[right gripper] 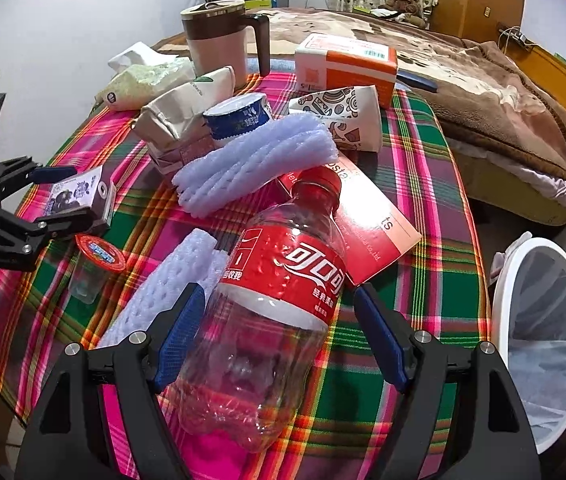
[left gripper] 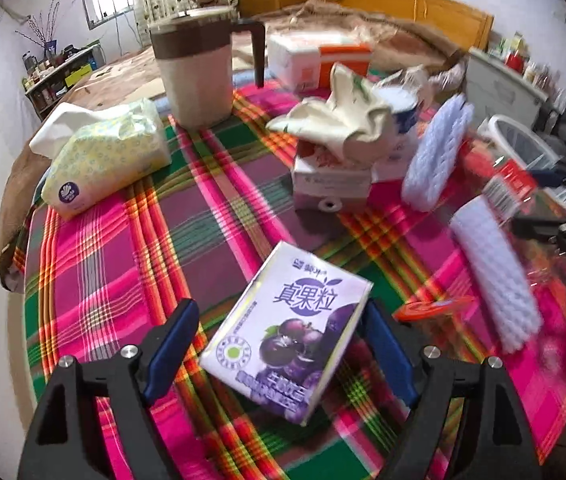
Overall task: Collect trash
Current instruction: 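Lift the bottle and juice box and carry both over the wastebasket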
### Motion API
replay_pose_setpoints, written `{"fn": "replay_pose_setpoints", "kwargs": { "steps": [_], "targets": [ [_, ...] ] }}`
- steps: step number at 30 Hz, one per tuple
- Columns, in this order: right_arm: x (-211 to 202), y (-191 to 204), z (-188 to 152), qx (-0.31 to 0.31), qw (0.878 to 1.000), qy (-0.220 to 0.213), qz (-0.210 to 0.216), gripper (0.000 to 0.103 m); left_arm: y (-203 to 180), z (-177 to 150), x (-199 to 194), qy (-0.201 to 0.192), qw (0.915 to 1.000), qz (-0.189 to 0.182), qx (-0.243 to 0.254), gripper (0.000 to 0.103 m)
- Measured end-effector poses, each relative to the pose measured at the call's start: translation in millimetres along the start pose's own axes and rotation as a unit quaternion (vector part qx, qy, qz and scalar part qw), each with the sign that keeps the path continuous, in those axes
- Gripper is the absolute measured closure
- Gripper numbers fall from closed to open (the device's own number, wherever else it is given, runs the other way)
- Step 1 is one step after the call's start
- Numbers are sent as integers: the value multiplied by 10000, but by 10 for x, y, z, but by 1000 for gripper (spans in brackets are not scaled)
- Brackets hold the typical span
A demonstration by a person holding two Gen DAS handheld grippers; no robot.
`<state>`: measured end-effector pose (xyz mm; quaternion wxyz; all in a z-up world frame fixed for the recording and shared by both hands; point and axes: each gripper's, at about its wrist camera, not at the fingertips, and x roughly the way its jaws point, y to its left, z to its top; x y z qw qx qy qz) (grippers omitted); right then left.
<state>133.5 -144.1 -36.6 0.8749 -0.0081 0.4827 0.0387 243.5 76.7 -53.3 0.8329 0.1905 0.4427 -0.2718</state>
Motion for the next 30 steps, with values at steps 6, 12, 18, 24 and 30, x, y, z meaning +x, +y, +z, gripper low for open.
{"fn": "replay_pose_setpoints", "kwargs": {
  "steps": [6, 12, 18, 24, 30],
  "targets": [
    [-6, -4, 3, -83, 9999, -69, -93, 25, -77, -49, 1, 39, 10000, 47, 11, 28],
    [7, 10, -17, -22, 9999, -107, -52, 28, -61, -82, -12, -35, 9994, 112, -339, 31],
    [-8, -11, -45, 75, 9998, -156, 83, 34, -101, -125, -61, -145, 9974, 206, -673, 33],
    [-55, -46, -99, 178, 9992, -242, 250, 35, -142, -220, -213, -340, 9934, 321, -1044, 33],
    [-184, -94, -159, 254, 9976, -453, 458, 35, -207, -259, -408, -546, 9891, 292, -1334, 33]
  ]
}}
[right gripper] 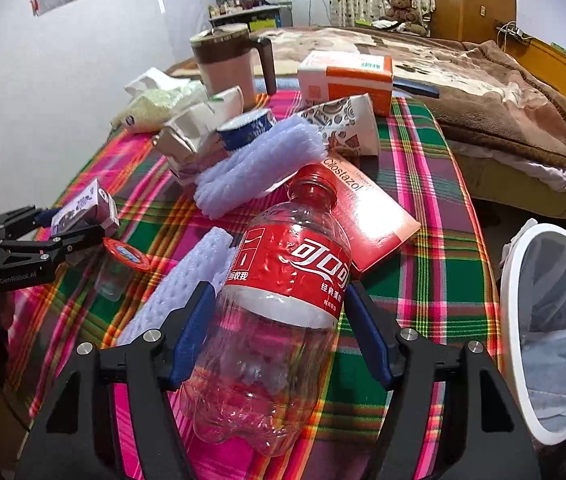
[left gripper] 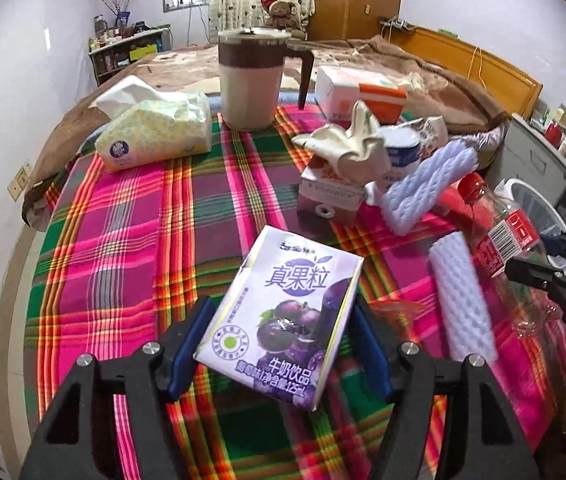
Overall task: Collect trash
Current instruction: 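Lift the bottle and juice box and carry both over the wastebasket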
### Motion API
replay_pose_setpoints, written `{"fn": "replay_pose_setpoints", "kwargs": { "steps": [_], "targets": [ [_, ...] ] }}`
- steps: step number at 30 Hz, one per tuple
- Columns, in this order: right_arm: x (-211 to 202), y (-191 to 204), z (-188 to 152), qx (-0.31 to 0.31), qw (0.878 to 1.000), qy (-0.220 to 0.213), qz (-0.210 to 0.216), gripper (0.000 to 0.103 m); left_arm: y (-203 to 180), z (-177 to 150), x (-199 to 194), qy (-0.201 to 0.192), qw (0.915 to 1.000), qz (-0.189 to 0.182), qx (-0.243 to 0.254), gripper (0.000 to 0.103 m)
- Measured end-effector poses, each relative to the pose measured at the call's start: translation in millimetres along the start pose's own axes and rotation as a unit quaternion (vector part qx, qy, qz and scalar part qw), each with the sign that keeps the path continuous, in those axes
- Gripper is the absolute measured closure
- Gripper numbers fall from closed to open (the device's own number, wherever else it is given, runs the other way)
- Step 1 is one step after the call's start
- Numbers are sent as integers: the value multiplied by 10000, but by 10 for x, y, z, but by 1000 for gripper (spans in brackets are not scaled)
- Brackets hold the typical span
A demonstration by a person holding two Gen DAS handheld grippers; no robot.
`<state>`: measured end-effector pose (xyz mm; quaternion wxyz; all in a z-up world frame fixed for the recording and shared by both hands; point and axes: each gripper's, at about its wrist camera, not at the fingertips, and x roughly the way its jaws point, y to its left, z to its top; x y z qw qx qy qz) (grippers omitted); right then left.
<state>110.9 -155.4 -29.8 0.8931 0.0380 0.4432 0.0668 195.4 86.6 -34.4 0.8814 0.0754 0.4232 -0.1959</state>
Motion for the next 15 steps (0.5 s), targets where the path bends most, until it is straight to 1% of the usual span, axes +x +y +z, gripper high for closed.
{"fn": "replay_pose_setpoints", "kwargs": {
  "steps": [3, 8, 12, 15],
  "targets": [
    [-89, -56, -20, 54, 9999, -96, -8, 35, -142, 29, -108, -94, 9999, 32, 112, 33],
    [-274, -215, -39, 244, 9992, -313, -16, 35, -430, 102, -264, -312, 9993, -56, 204, 33],
    [-442, -363, -63, 325, 9982, -487, -151, 35, -711, 167, -297, -401, 9986, -124, 321, 33],
    [-582, -499, -87, 404, 9968, -630, -282, 35, -913, 231, -319, -498, 9977, -321, 337, 33]
  ]
}}
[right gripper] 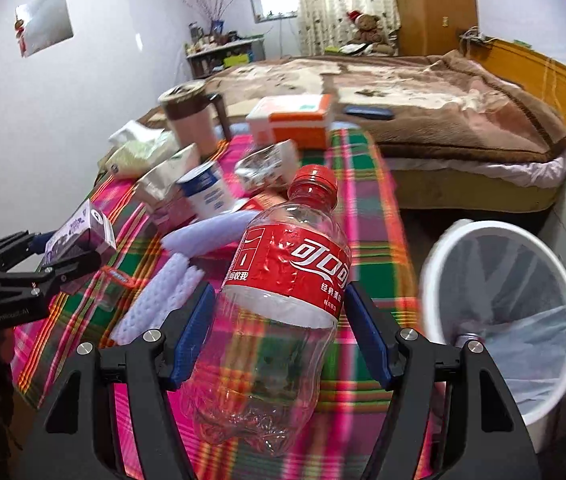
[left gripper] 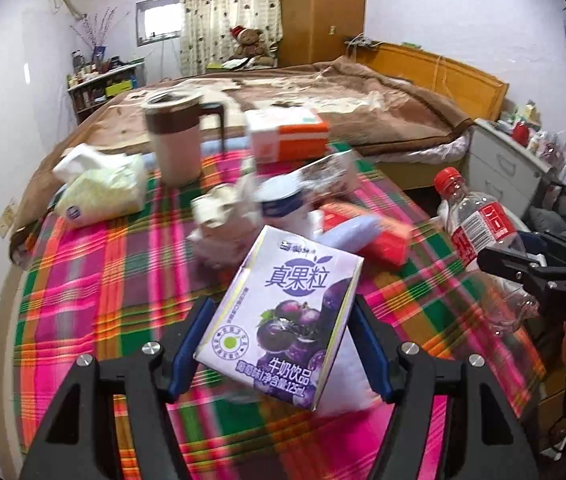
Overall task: Collect trash
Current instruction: 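Lift the bottle and juice box and carry both over the wastebasket, then open both tools to drop the bottle and juice box into the wastebasket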
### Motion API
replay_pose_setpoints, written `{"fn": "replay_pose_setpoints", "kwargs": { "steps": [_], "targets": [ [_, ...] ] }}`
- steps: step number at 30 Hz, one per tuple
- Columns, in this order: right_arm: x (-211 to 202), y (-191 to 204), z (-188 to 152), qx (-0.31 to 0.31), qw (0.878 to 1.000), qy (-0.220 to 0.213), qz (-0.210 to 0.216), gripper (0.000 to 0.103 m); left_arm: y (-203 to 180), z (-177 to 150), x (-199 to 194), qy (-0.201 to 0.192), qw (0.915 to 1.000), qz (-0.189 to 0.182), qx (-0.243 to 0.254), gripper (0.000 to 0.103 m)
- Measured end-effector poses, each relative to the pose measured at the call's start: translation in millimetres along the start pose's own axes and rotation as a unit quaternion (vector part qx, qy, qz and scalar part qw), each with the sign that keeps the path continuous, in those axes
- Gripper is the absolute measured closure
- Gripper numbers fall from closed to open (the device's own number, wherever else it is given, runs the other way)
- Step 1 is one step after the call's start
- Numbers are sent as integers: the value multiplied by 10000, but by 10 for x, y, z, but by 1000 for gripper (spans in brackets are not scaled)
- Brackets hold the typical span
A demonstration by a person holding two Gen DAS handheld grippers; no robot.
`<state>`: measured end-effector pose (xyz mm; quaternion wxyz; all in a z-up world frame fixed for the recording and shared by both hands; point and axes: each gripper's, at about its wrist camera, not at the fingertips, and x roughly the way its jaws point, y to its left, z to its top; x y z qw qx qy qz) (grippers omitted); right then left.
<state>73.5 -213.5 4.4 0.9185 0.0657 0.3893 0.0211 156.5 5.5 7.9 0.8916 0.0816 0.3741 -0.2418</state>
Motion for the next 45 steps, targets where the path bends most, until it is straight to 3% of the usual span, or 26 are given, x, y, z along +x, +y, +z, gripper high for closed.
{"fn": "replay_pose_setpoints", "kwargs": {
  "steps": [3, 12, 20, 27, 36, 45],
  "targets": [
    [-102, -154, 3, 75, 9998, -117, -136, 35, -230, 76, 12, -73, 9999, -19, 88, 33],
    [-304, -735, -30, 515, 9965, -311, -586, 35, -988, 364, 262, -5, 9964, -826, 199, 33],
    [-316, -1250, -93, 830, 9914, -181, -994, 35, -1676, 582, 568, 102, 9895, -1399, 341, 33],
    [-212, -1608, -161, 1064, 9882, -32, -1099, 35, -2125, 652, 808, 280, 9826, -1782, 449, 33],
    [-123, -1902, -223, 938, 9877, 257, -1224, 35, -2554, 637, 1212, 672, 9770, -1945, 558, 33],
    [-15, -2188, -247, 1156, 9884, 379, -912, 34, -2690, 659, 1404, 825, 9768, -1899, 555, 32]
  ]
}}
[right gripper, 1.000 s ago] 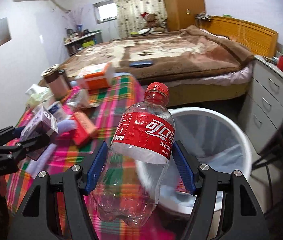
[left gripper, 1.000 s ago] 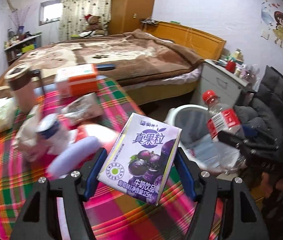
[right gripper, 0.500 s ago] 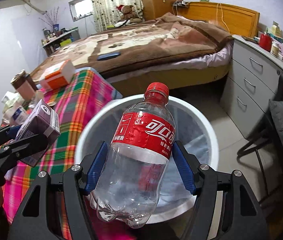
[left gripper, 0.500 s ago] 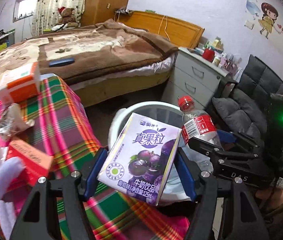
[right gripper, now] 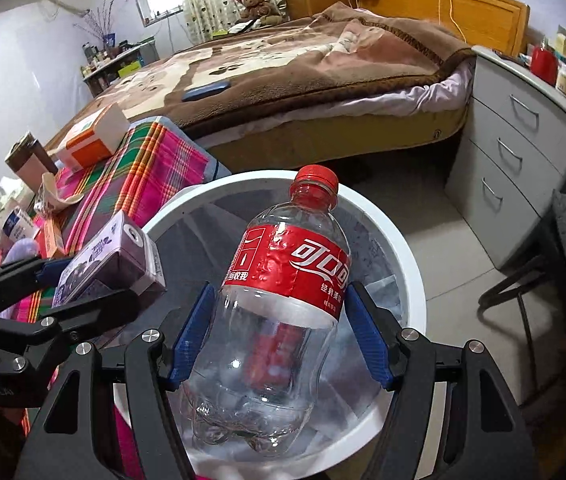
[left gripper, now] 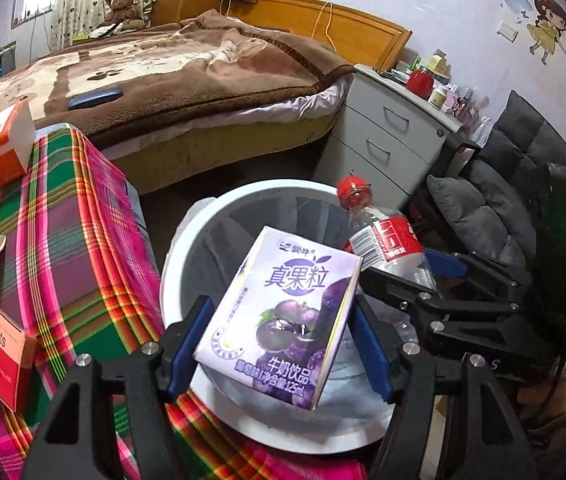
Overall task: Collect trash
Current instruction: 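Open both tools to drop the bottle and juice box into the wastebasket, then move both tools back over the table toward the foam nets and red box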
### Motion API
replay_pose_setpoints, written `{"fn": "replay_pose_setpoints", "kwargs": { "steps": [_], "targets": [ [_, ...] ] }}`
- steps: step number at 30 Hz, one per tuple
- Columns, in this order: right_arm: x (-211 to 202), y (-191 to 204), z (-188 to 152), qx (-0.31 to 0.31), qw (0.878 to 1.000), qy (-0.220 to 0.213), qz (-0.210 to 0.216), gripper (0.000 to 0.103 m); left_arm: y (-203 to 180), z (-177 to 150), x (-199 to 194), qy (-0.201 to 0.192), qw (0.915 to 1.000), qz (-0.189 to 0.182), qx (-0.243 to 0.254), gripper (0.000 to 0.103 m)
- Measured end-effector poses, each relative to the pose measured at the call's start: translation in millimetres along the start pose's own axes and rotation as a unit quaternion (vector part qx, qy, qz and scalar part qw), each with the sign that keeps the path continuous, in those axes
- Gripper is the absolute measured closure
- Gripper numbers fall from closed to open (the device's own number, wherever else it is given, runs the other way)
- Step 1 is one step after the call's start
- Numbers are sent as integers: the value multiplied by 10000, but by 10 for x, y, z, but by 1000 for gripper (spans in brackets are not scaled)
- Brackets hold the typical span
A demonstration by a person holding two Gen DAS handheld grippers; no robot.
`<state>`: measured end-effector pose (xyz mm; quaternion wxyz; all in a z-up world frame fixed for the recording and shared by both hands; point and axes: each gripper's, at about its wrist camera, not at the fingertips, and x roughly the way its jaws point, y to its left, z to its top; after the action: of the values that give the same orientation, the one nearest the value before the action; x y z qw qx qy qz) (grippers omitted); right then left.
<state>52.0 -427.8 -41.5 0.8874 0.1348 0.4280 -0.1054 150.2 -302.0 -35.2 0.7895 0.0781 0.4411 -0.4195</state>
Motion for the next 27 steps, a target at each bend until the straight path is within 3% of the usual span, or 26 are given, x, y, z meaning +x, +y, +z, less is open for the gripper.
{"fn": "replay_pose_setpoints", "kwargs": {
  "steps": [2, 11, 27],
  "targets": [
    [-5, -21, 7, 15, 10000, -51, -83, 34, -8, 10, 6, -7, 10000, -27, 26, 27],
    [-83, -129, 32, 135, 9997, -221, -51, 33, -10, 11, -45, -43, 10000, -28, 15, 27],
    [-324, 140, 16, 85, 9987, -486, -141, 33, 405, -224, -646, -477, 9977, 291, -375, 27]
  ]
}}
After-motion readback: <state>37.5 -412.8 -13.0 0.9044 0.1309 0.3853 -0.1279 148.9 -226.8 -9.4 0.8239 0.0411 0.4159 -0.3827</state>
